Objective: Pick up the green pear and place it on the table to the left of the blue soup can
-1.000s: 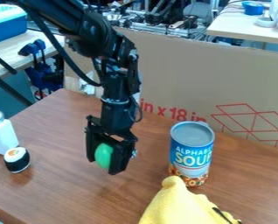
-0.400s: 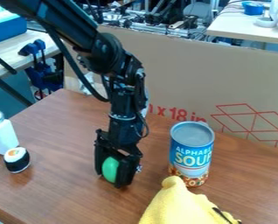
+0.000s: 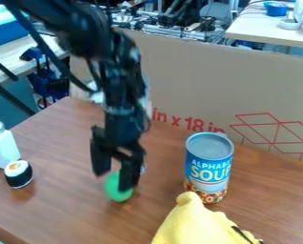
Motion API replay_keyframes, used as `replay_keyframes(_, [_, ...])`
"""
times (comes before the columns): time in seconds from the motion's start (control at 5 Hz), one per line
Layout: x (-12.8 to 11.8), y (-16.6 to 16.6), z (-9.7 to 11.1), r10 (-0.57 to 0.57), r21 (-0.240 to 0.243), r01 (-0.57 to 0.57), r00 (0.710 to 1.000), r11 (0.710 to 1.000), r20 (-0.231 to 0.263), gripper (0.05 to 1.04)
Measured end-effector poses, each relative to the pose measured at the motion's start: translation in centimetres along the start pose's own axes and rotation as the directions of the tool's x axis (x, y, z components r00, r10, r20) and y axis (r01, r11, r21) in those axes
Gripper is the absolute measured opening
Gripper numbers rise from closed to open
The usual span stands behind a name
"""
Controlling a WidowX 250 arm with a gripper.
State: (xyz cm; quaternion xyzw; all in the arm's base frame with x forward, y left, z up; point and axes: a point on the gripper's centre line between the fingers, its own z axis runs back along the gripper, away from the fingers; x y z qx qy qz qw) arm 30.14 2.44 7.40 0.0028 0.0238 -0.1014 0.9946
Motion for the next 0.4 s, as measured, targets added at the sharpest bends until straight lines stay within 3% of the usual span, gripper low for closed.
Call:
replay_keyframes(0.2, [-0.2,-0.5,3.9,0.017,0.021,-0.019,0.994,1.000,0.109,1.002])
replay_keyframes(0.4, [-0.6,-1.1,5.0,0.029,0.041,-0.034,0.994,0.999,0.103,1.002])
